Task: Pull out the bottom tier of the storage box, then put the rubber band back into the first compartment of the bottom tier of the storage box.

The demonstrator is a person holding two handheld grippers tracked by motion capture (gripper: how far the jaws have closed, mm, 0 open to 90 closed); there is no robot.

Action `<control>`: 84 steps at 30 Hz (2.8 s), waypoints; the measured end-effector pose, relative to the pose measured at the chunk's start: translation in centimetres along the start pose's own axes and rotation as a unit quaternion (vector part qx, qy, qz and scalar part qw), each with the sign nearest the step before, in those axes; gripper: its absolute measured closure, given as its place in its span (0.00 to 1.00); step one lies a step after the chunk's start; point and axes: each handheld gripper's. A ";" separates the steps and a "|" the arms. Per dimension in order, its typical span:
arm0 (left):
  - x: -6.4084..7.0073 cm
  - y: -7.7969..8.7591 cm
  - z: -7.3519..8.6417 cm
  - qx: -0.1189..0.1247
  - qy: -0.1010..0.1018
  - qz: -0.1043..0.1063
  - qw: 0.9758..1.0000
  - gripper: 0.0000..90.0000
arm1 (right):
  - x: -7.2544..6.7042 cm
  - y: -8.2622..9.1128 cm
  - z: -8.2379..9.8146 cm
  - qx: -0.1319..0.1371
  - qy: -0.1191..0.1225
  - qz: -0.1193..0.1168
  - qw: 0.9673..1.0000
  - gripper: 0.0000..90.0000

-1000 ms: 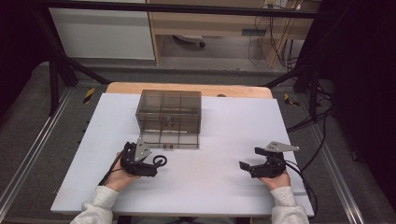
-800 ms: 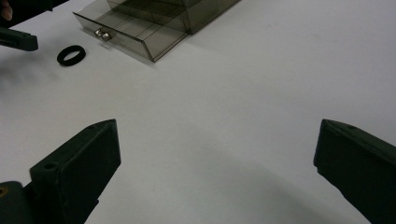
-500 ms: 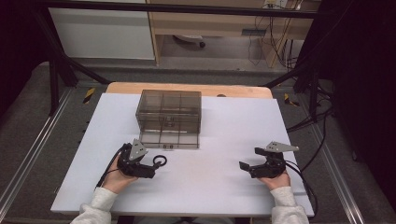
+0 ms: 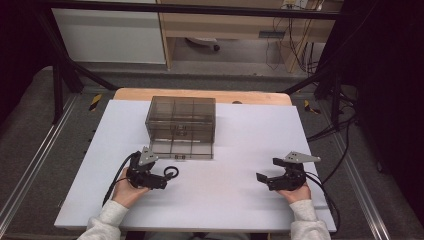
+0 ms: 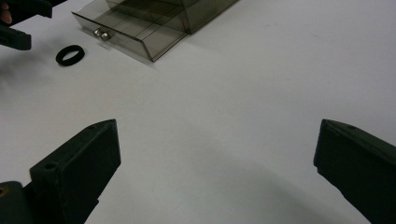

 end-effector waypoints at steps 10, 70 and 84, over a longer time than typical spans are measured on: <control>0.0 -0.5 0.1 -0.010 0.003 -0.001 1.000 0.06 | 0.0 -0.1 0.0 -0.002 0.001 0.001 1.000 0.01; -1.0 -1.8 0.3 -0.015 0.075 0.016 0.997 0.72 | 0.1 0.0 0.0 0.000 -0.002 0.003 1.000 0.01; -1.1 -1.9 0.3 -0.019 0.078 0.012 0.997 0.78 | 0.1 0.0 0.1 -0.003 0.001 0.002 1.000 0.01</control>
Point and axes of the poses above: each handheld gripper's, and its own axes: y roughly backward along the jaws, z roughly out of its underside, x roughly to its right, and after that the axes turned 11 degrees about z, right-handed
